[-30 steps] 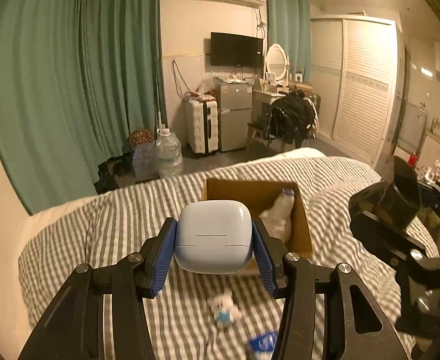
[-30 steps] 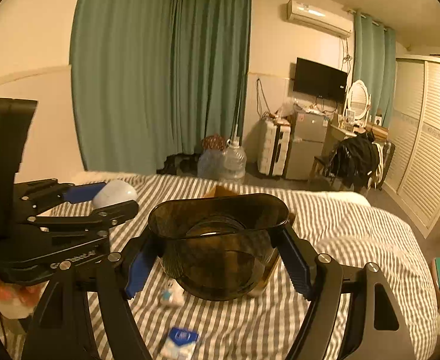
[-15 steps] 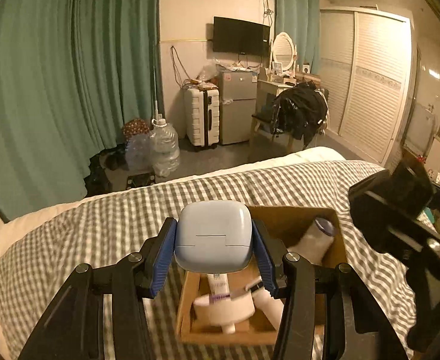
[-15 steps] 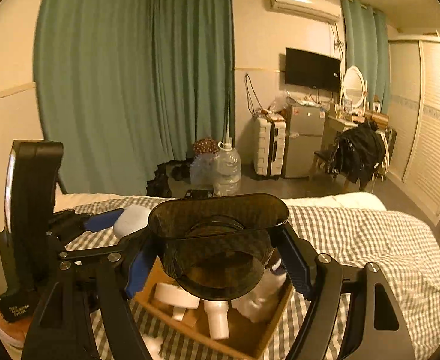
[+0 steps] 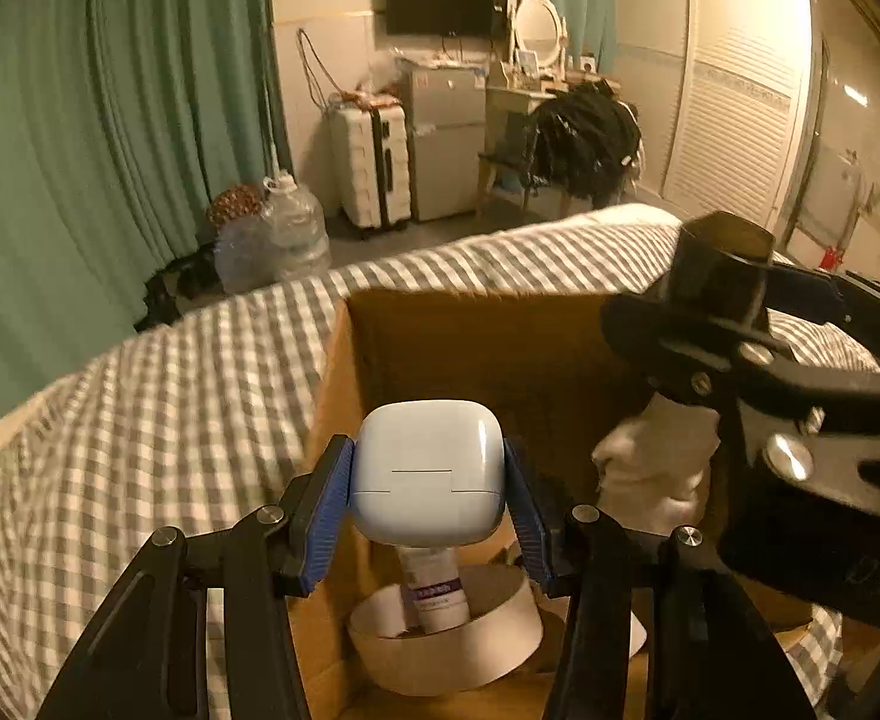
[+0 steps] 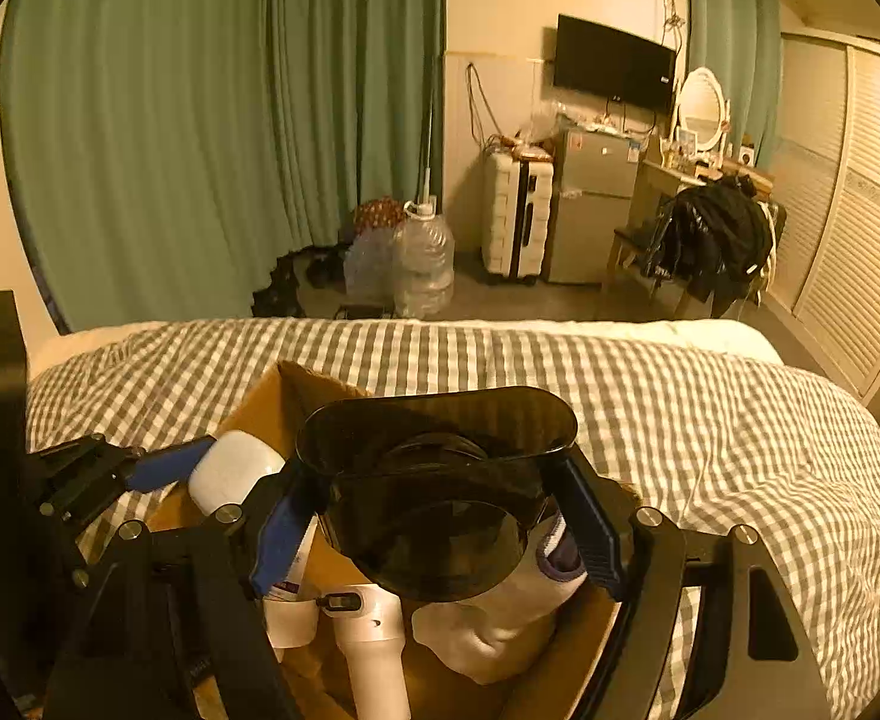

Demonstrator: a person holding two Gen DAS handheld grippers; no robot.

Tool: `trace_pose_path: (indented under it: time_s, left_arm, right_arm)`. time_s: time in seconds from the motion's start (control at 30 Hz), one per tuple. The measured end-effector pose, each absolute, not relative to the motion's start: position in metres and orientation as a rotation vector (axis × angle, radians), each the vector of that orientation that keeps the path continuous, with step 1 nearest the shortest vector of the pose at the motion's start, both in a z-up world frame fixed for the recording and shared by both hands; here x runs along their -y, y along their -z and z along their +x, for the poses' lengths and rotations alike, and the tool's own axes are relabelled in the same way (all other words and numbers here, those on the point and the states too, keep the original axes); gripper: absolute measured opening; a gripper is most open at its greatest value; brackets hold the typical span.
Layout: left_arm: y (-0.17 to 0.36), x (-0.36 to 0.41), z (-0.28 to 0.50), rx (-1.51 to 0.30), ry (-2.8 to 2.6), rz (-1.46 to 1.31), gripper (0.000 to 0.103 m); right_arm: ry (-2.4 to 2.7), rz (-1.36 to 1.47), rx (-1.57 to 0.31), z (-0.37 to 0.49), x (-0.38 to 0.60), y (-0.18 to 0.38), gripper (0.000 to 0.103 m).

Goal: Organize objects
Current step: 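Carry earbud case and black item into the box and open both tools, then withdraw both tools from the box toward the remaining items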

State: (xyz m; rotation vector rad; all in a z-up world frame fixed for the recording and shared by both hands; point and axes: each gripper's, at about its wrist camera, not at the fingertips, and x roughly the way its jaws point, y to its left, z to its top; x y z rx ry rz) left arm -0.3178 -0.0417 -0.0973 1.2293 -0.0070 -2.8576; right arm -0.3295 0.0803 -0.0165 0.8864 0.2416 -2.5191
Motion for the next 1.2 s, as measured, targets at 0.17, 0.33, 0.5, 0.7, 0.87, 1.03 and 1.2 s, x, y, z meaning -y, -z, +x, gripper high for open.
trace_pose_path:
  time_s: [0.17, 0.33, 0.5, 0.7, 0.87, 1.03, 1.2]
  left_arm:
    - [0.108, 0.039, -0.317, 0.003, 2.849, 1.266, 0.051]
    - [0.111, 0.034, -0.318, -0.005, 2.855, 1.315, 0.053]
    - [0.098, 0.031, -0.311, -0.010, 2.864, 1.276, 0.076]
    - [0.058, 0.032, -0.286, -0.032, 2.891, 1.168, 0.082]
    - [0.017, 0.035, -0.249, -0.027, 2.905, 1.053, 0.083]
    - [-0.029, 0.038, -0.201, -0.038, 2.926, 0.948, 0.087]
    - [-0.077, 0.041, -0.151, 0.009, 2.942, 0.818, 0.094]
  right_arm:
    - [2.522, 0.957, -0.189, -0.341, -0.086, 0.032, 0.075]
    - [2.513, 0.973, -0.154, -0.343, -0.094, 0.035, 0.075]
    - [2.528, 0.948, -0.123, -0.335, -0.101, 0.021, 0.080]
    - [2.560, 0.858, -0.056, -0.312, -0.119, -0.015, 0.083]
    - [2.569, 0.798, -0.039, -0.277, -0.132, -0.052, 0.087]
    - [2.595, 0.713, -0.090, -0.230, -0.138, -0.094, 0.087]
    - [2.595, 0.642, -0.108, -0.181, -0.143, -0.137, 0.087]
